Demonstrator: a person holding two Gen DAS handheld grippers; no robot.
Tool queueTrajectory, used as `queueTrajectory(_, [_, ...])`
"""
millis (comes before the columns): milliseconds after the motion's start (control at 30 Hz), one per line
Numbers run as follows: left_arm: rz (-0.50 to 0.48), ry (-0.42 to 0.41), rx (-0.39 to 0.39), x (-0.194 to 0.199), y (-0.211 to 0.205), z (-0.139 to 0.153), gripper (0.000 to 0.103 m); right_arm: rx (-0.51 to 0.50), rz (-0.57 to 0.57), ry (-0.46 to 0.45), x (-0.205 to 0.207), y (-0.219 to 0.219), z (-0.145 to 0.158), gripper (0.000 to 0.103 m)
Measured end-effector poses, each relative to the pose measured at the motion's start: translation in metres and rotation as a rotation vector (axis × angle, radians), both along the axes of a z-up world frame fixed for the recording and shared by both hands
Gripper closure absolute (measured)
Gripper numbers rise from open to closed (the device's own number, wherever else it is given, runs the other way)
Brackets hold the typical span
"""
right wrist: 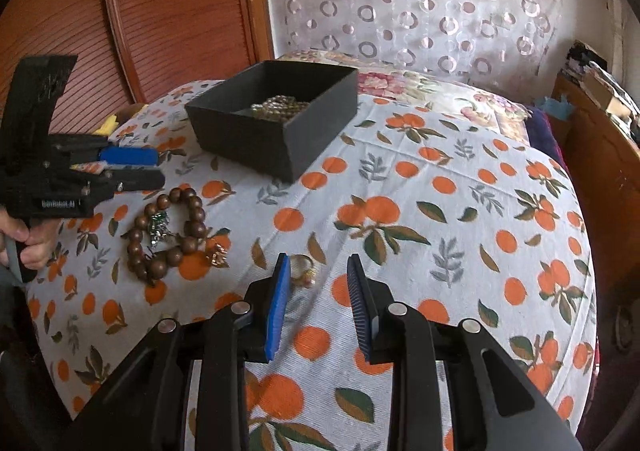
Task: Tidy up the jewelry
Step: 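Move the left tool to the wooden bead bracelet while the right tool moves to the gold ring, then grasp the brown wooden bead bracelet with the left tool while the right tool grasps the gold ring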
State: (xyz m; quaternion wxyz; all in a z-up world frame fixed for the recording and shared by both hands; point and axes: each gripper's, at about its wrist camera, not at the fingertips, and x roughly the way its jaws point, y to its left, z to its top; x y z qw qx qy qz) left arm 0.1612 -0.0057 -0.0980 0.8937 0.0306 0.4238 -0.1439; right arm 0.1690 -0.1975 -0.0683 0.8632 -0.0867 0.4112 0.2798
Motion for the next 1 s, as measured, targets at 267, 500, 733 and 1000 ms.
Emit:
queueTrajectory(267, [-0.022, 0.046, -0.05, 0.011, -0.002, -0.009, 0.073, -0.002, 0.024, 0.019, 0.0, 0.006, -0.005, 0.071])
queueTrajectory(500, [-0.064, 0.056, -0.011, 0.017, -0.013, -0.011, 0.076, 0.009, 0.014, 0.022, 0.0, 0.007, -0.005, 0.071])
queueTrajectory(733, [-0.058, 0.045, -0.018, 0.017, -0.017, -0.008, 0.091, 0.023, -0.025, 0.026, 0.007, 0.012, -0.006, 0.076])
queueTrajectory(1000, [-0.027, -0.018, -0.073, 0.008, -0.005, 0.016, 0.091, -0.011, 0.011, 0.044, 0.003, 0.017, -0.01, 0.079])
